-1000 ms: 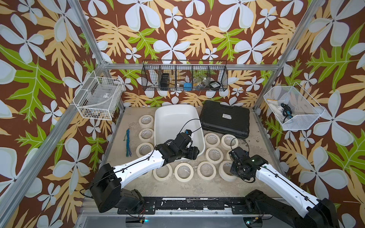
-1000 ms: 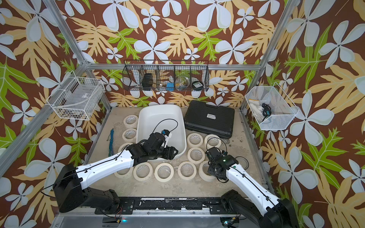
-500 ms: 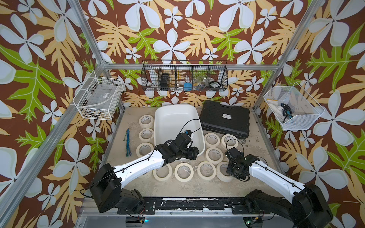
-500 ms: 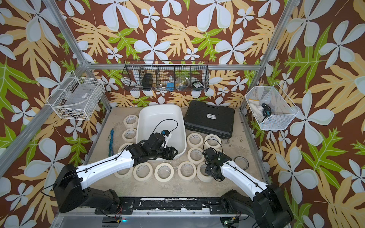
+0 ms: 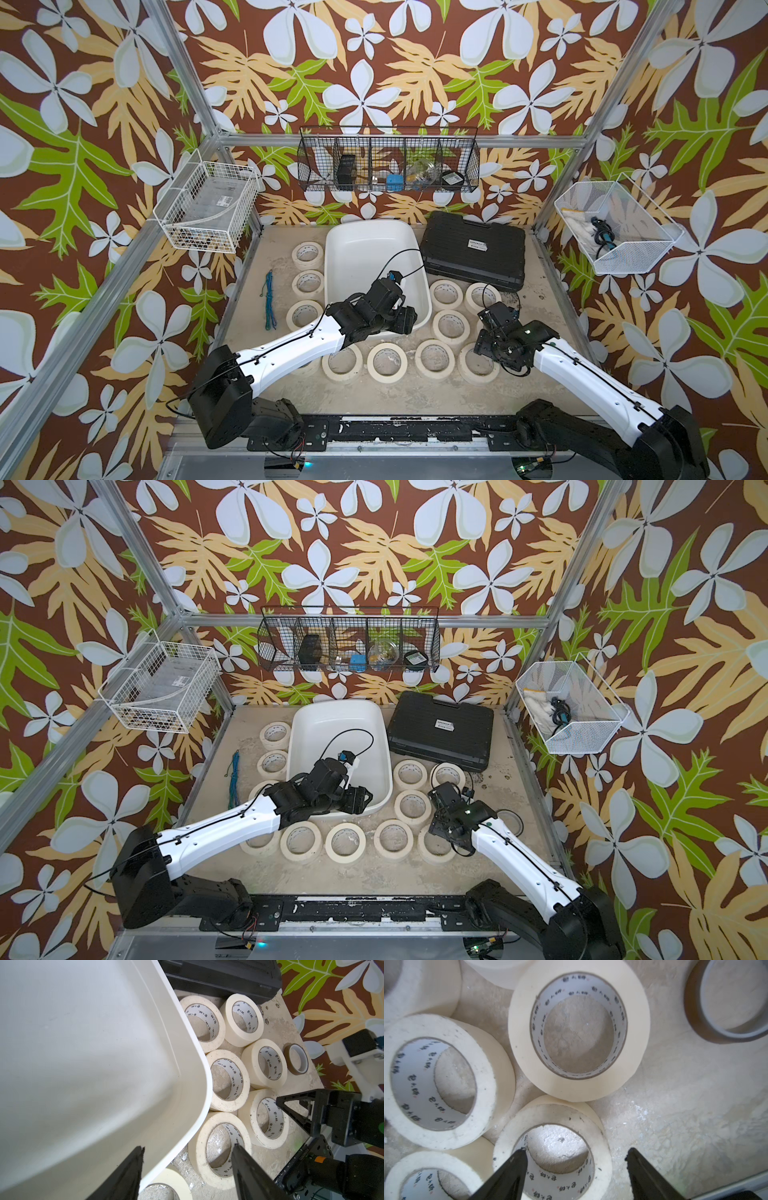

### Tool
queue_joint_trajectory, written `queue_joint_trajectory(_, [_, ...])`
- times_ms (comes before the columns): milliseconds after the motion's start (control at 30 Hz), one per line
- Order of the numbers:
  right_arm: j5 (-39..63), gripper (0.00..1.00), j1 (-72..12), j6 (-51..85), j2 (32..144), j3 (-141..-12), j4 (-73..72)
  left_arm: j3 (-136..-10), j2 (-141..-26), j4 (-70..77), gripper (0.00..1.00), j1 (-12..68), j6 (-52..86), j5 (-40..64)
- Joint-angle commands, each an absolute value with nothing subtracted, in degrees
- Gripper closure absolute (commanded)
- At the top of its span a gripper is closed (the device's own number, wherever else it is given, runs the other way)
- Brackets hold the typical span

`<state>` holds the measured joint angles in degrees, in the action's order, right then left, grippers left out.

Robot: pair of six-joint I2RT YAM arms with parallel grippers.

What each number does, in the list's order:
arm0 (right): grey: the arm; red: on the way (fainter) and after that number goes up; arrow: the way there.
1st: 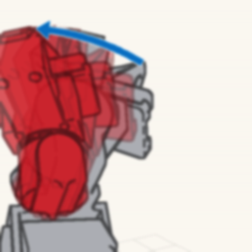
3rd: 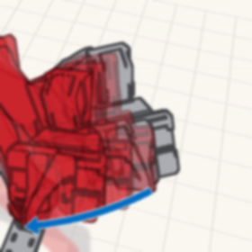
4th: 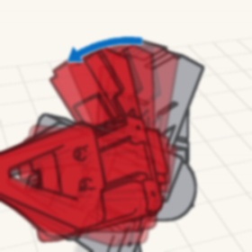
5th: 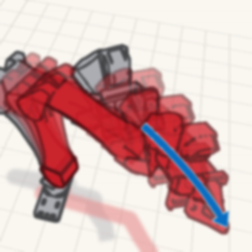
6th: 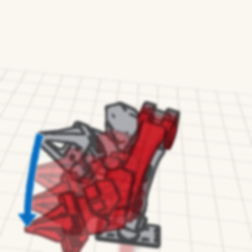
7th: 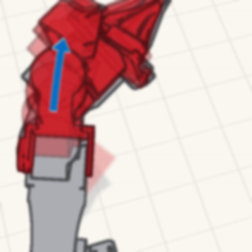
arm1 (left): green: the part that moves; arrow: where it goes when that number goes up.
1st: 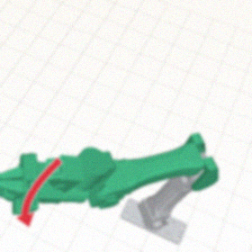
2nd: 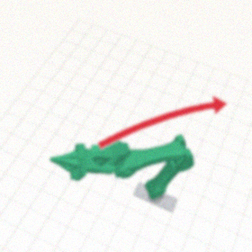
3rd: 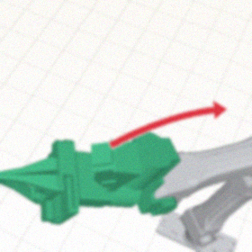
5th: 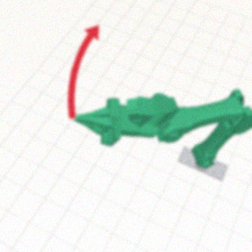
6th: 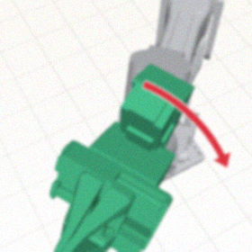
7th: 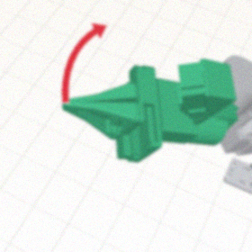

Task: Take out the art tape in the storage box
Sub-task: Place the art tape at the center of the board, then reset both arms

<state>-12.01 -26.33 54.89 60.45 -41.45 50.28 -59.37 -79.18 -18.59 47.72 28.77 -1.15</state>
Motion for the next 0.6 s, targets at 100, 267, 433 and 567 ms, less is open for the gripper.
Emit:
queue_joint_trajectory(100, [-25.07,0.01,-26.37,50.34,59.32,-48.91,54.52,-60.65,-73.69,-18.97,0.29,41.4,29.4,-8.5])
queue_joint_trajectory(267, [-34.47,0.0,-26.39,45.13,60.93,-54.41,48.62,-56.6,-66.59,-12.1,0.19,32.48,26.65,-14.02])
queue_joint_trajectory(433, [-42.89,0.0,-26.43,36.76,61.62,-51.14,30.96,-48.3,-62.25,-1.87,0.0,24.23,23.4,-24.2])
queue_joint_trajectory(567, [-43.88,0.0,-25.99,24.44,61.78,-45.98,12.32,-42.08,-60.8,3.57,0.0,16.06,23.67,-28.38])
